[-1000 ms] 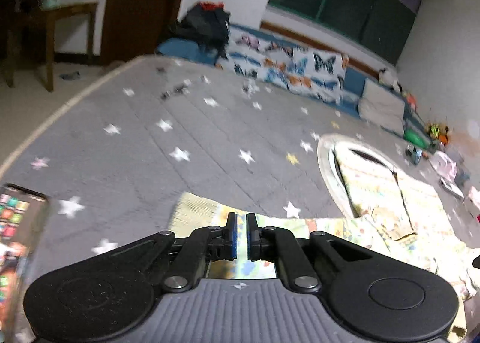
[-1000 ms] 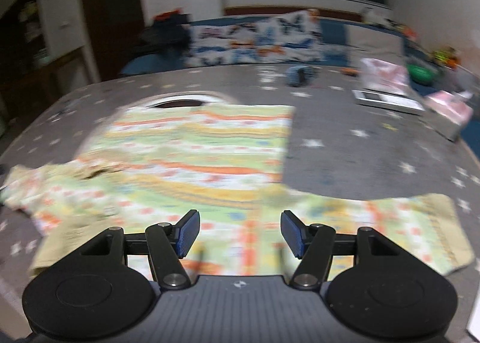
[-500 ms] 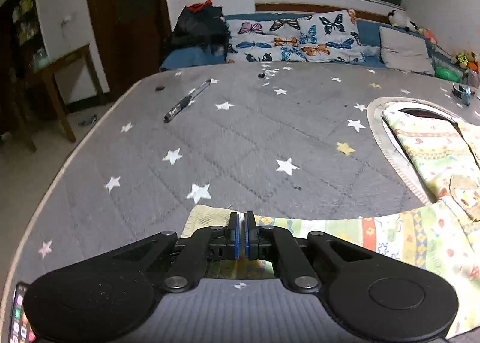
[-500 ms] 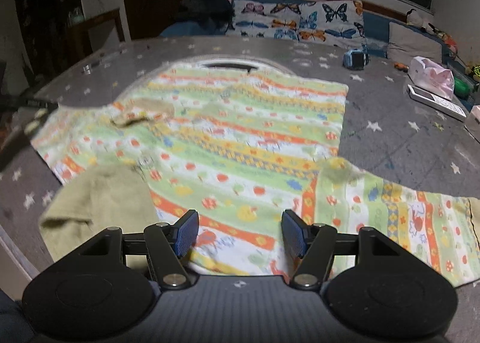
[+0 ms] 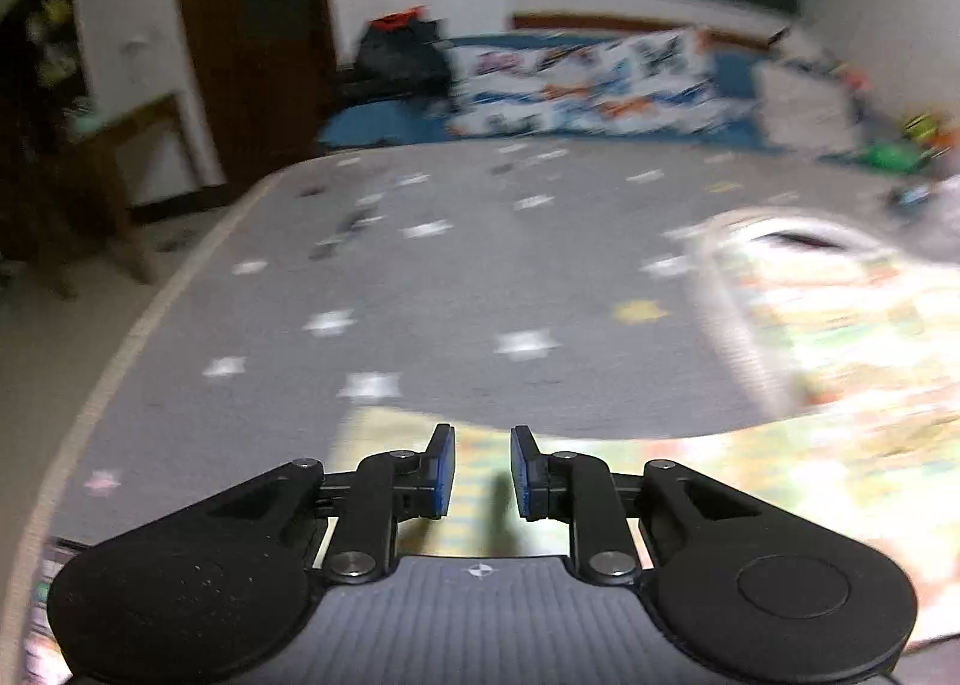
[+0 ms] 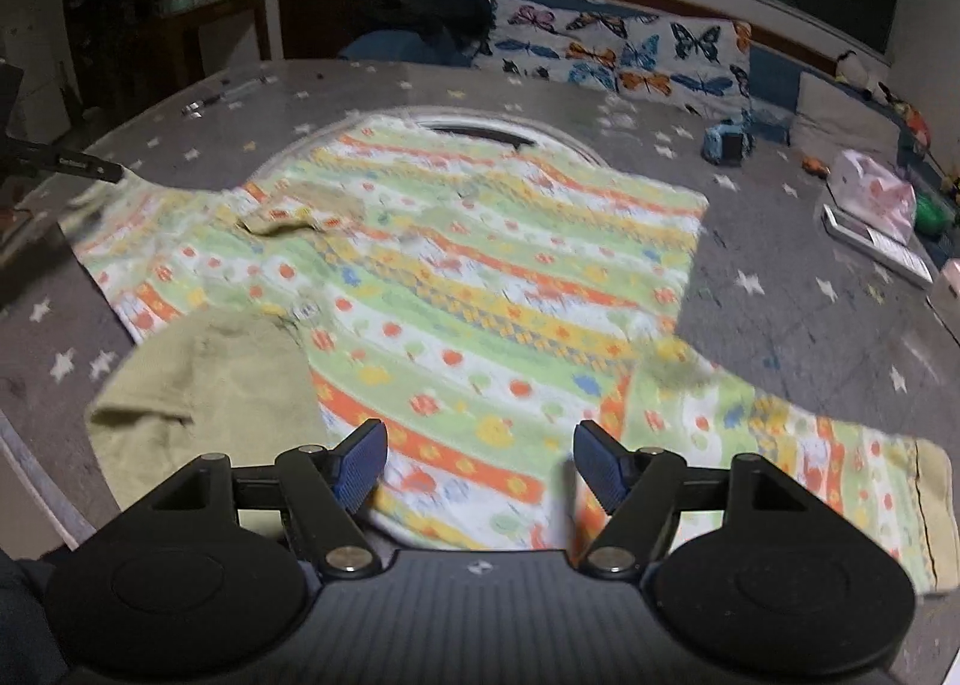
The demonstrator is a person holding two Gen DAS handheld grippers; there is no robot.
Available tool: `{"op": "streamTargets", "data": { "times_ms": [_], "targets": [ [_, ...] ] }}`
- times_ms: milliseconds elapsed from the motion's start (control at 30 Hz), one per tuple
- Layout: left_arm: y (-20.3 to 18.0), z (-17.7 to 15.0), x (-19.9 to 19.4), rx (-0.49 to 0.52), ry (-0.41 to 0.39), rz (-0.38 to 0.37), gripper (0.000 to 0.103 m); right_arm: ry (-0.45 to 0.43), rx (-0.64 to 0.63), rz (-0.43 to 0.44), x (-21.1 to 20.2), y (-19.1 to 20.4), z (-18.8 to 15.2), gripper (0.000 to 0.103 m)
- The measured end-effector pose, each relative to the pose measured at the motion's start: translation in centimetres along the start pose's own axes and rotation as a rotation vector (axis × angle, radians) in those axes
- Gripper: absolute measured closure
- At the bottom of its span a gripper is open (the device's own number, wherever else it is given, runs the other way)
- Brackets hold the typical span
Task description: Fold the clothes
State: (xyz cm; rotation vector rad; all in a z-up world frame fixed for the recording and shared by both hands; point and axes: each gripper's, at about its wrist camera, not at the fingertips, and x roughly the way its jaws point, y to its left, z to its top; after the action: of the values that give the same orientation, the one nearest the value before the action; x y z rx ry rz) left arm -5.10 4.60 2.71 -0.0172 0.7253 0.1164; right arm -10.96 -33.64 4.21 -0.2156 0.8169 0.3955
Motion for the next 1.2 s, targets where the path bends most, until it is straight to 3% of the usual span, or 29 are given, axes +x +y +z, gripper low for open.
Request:
{"op": "streamTargets", "data": {
  "times_ms": [100,267,400,633,967,1100,1200],
  "targets": [
    [-3.6,-0.3,-1.8,0.008,-0.011,-0.185,0.082,-0.034,-0.010,0.036,0.2,1.1,1.5,0.033],
    [-10.1,-2.0,-2.4,0.131,0.019,-0.362,0.082,-0.093,-0.055,0.092,1.6,3.9,4.2,0.036],
    [-11.8,-3.8,-2.0,0.219,0.040,-0.357,0.082,-0.116,-0.064,0.139,3.2,6.2,5.7,0.037],
    [-10.7,-5.0,-2.4,0.285,0.038,-0.330,0.079,-0.052,-0.166,0.097,5.7,8.8,4.5,0.039],
    [-10.8,-4.5,-3.2,0.313,0.043,-0.331,0.079,-0.060,-0.115,0.130,3.4,7.0,3.5,0.038],
    [-11.8,-4.3,-4.6,0.337,0.027,-0.416,0.080,-0.059,-0.145,0.113,1.7,6.8,2.6,0.040],
    [-12.6,-4.2,-5.7,0.354,0.014,-0.480,0.080,-0.044,-0.180,0.136,0.8,7.3,1.6,0.048]
  ]
}}
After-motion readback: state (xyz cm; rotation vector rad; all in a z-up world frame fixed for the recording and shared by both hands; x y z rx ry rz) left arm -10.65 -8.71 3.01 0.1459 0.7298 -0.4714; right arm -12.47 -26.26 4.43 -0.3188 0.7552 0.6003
